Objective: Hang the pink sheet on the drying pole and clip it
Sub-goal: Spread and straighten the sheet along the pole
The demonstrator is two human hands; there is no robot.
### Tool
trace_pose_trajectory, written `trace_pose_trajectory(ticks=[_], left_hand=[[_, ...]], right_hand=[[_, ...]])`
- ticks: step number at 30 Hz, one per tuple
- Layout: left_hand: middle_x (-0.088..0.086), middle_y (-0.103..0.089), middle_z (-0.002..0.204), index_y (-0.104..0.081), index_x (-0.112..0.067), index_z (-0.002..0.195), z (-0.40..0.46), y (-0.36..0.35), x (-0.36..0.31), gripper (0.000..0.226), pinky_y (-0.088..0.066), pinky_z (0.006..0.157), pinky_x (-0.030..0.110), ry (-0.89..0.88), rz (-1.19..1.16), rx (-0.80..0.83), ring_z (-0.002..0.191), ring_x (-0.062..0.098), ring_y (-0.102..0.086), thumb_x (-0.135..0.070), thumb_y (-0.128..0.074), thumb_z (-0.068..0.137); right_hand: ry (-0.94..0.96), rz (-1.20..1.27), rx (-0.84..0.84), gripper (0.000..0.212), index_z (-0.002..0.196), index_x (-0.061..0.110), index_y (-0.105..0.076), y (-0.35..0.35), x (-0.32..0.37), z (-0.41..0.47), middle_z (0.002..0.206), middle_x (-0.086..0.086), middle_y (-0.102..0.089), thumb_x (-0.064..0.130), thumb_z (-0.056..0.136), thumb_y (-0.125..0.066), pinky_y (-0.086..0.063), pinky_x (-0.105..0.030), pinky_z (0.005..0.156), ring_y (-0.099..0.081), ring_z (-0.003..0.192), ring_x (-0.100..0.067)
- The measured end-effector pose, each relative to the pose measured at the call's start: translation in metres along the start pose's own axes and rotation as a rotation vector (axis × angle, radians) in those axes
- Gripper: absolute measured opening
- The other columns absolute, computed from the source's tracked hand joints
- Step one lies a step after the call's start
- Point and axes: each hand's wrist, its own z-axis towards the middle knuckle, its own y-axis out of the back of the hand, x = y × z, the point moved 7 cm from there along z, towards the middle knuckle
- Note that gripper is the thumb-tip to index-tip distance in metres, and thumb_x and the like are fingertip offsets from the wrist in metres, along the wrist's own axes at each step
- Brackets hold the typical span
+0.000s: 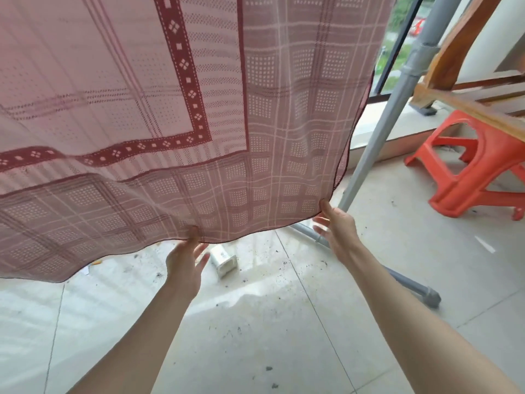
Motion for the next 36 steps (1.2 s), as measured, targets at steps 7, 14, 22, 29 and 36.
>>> trace_pose_trajectory(ticks=[7, 14, 22, 29, 36], left_hand=[[0.009, -0.047, 0.135, -0.040, -0.014, 0.132, -0.109, -0.004, -0.103, 0.053, -0.036, 0.092, 0.032, 0.105, 0.964, 0.086, 0.120, 0.024, -0.046, -0.029, -0.063, 0.086], [-0.002, -0.042, 0.139, -0.040, -0.017, 0.135, -0.278, -0.134, -0.290, 0.070, -0.025, 0.110, 0.035, -0.336, 1.417, 0.373, 0.134, 0.021, -0.032, -0.057, -0.052, 0.079], [-0.005, -0.020, 0.154, -0.022, -0.030, 0.145, -0.472, -0.297, -0.483, 0.074, -0.010, 0.115, 0.036, -0.845, 1.452, 0.271, 0.141, 0.017, -0.015, -0.067, -0.028, 0.080], [-0.010, -0.007, 0.156, -0.014, -0.033, 0.146, -0.567, -0.405, -0.571, 0.060, 0.002, 0.113, 0.031, -1.049, 1.274, 0.261, 0.143, 0.011, 0.001, -0.044, -0.042, 0.093], [0.001, -0.030, 0.149, -0.034, -0.018, 0.140, -0.602, -0.470, -0.631, 0.051, -0.003, 0.110, 0.025, -1.322, 1.106, 0.073, 0.139, 0.015, -0.018, -0.023, -0.050, 0.093]], right_hand=[[-0.210, -0.564, 0.246, 0.073, 0.145, 0.017, -0.026, -0.005, 0.101, -0.102, 0.141, -0.006, -0.041, 0.052, 0.087, -0.053, -0.036, -0.031, 0.095, -0.043, 0.126, -0.020], [0.116, -0.882, 0.332, 0.066, 0.146, 0.023, -0.022, -0.039, 0.368, -0.228, 0.149, 0.003, -0.034, 0.038, 0.091, -0.055, -0.028, -0.026, 0.105, -0.032, 0.136, -0.015], [0.411, -0.898, 0.240, 0.070, 0.147, 0.017, -0.023, -0.028, 0.651, -0.322, 0.152, 0.000, -0.030, 0.038, 0.089, -0.057, -0.022, -0.021, 0.107, -0.031, 0.137, -0.014], [0.638, -0.901, 0.213, 0.070, 0.147, 0.025, -0.019, 0.018, 0.795, -0.362, 0.152, 0.007, -0.027, 0.044, 0.089, -0.053, -0.019, -0.021, 0.108, -0.024, 0.138, -0.007], [0.824, -0.944, 0.290, 0.062, 0.146, 0.020, -0.023, 0.015, 0.875, -0.349, 0.151, 0.003, -0.029, 0.035, 0.092, -0.051, -0.017, -0.021, 0.107, -0.025, 0.135, -0.005]])
